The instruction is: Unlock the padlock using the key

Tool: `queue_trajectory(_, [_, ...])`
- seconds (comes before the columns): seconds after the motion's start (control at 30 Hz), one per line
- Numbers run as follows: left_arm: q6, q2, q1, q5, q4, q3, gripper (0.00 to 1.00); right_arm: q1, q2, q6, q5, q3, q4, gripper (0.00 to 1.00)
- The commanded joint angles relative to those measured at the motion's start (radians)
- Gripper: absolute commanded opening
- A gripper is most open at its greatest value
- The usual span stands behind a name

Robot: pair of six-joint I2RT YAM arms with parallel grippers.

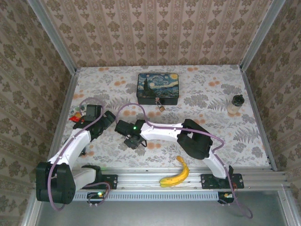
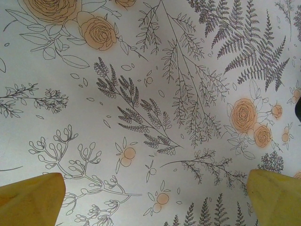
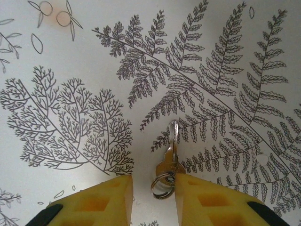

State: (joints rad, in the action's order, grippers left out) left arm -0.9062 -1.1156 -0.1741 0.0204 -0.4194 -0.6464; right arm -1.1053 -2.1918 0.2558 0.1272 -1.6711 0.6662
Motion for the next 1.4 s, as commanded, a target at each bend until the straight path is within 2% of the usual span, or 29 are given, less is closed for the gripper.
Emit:
queue_trajectory(0.0, [-0.017, -0.008, 0.009, -0.02, -0.002, -0.007, 1.0, -0.005, -0.026, -0.021, 0.028, -0.031, 0.047, 0.32])
queue_trajectory(0.23, [-0.017, -0.009, 0.008, -0.033, 0.008, -0.001, 1.0, 0.0, -0.04, -0.006, 0.048, -0.03, 0.059, 0.29])
queue_trajectory(0.57, [-0.01, -0.003, 0.008, -0.048, 0.011, 0.008, 1.0, 0.016, 0.0, 0.01, 0.056, 0.025, 0.031, 0.0])
queue_trajectory(0.67, [-0.004, 0.005, 0.009, -0.057, 0.01, 0.008, 1.0, 0.026, 0.053, 0.008, 0.075, 0.076, -0.002, 0.0])
queue_trajectory(0.97, [0.015, 0.078, 0.009, -0.104, 0.019, 0.017, 1.0, 0.079, 0.337, -0.117, 0.107, 0.33, -0.221, 0.0])
queue_trajectory(1.17, [0.049, 0.167, 0.007, -0.162, 0.053, 0.037, 1.0, 0.146, 0.495, -0.172, -0.012, 0.406, -0.243, 0.0])
queue_trajectory(1.37, [0.08, 0.247, 0.003, -0.27, 0.166, 0.087, 0.98, 0.242, 0.642, -0.178, -0.268, 0.47, -0.264, 0.0])
